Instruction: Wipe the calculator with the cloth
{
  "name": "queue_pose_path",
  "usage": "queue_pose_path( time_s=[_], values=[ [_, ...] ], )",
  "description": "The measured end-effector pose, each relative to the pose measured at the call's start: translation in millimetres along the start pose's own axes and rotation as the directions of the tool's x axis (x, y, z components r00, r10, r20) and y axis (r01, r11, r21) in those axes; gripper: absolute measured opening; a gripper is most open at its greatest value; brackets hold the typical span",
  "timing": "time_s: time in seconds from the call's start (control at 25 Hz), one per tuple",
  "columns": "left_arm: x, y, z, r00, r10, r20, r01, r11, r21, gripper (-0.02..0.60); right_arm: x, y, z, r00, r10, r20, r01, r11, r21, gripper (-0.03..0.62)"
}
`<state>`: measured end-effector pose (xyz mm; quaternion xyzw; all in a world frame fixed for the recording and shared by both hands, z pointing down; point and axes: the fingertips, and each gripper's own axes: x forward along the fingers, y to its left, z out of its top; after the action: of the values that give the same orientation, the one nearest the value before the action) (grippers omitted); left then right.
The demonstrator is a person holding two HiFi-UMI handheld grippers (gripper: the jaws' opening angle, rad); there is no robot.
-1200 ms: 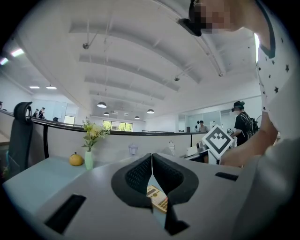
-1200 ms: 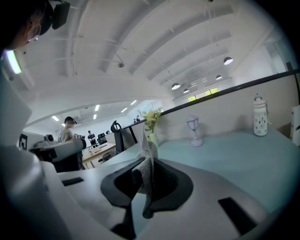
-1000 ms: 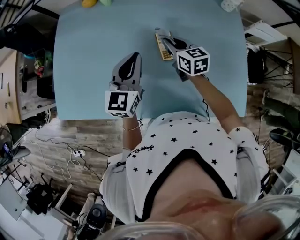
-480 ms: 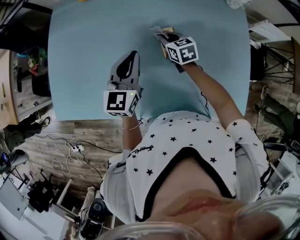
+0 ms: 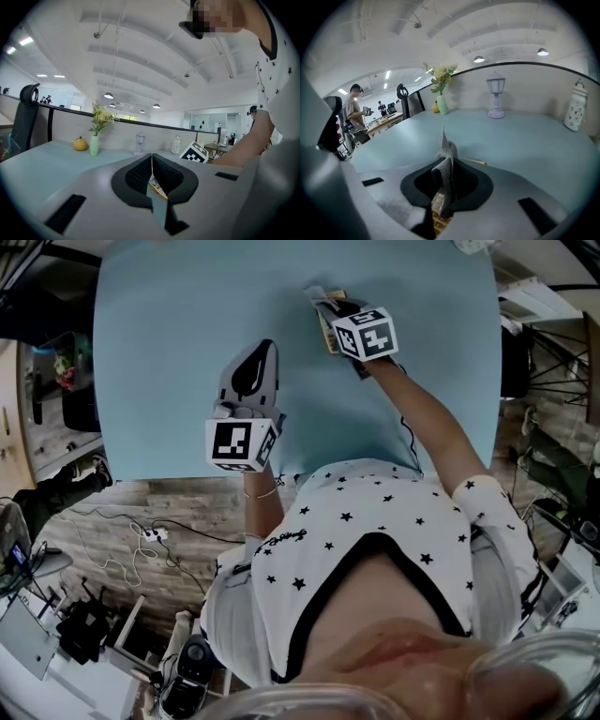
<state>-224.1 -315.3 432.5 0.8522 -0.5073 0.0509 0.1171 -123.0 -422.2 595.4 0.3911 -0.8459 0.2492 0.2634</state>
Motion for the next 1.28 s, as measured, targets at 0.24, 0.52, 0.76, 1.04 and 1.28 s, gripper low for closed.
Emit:
queue_pose_path(
  time_s=[0.24, 0.52, 0.76, 1.04, 1.28],
  values=[
    [-0.5, -3.5, 0.7, 1.000, -0.015, 0.001, 0.015, 1.000, -0.004, 0.029, -9.0, -24.1, -2.9, 0.998, -0.055, 0.003, 0.055, 0.998, 0.025, 0.043],
    [-1.5, -4.6, 2.5, 1.000, -0.024, 0.002, 0.024, 1.000, -0.005, 0.029, -21.3, -51.6, -7.7, 0.993, -0.117, 0.009, 0.116, 0.990, 0.080, 0.043],
    [-3.1, -4.4, 4.9, 0.999, -0.029, 0.014, 0.029, 0.999, -0.014, 0.029, -26.1, -59.0, -13.1, 0.988, -0.152, 0.004, 0.151, 0.985, 0.089, 0.043],
    [-2.6, -8.9, 6.3, 0.999, -0.036, 0.016, 0.037, 0.999, -0.008, 0.029, -30.4, -49.2, -1.2, 0.991, -0.122, 0.050, 0.116, 0.988, 0.106, 0.043],
    [-2.9, -10.0, 7.6, 0.999, -0.036, 0.019, 0.036, 0.999, -0.006, 0.029, -27.4, 1.3, 10.1, 0.996, -0.001, 0.087, -0.005, 0.998, 0.067, 0.043]
  ],
)
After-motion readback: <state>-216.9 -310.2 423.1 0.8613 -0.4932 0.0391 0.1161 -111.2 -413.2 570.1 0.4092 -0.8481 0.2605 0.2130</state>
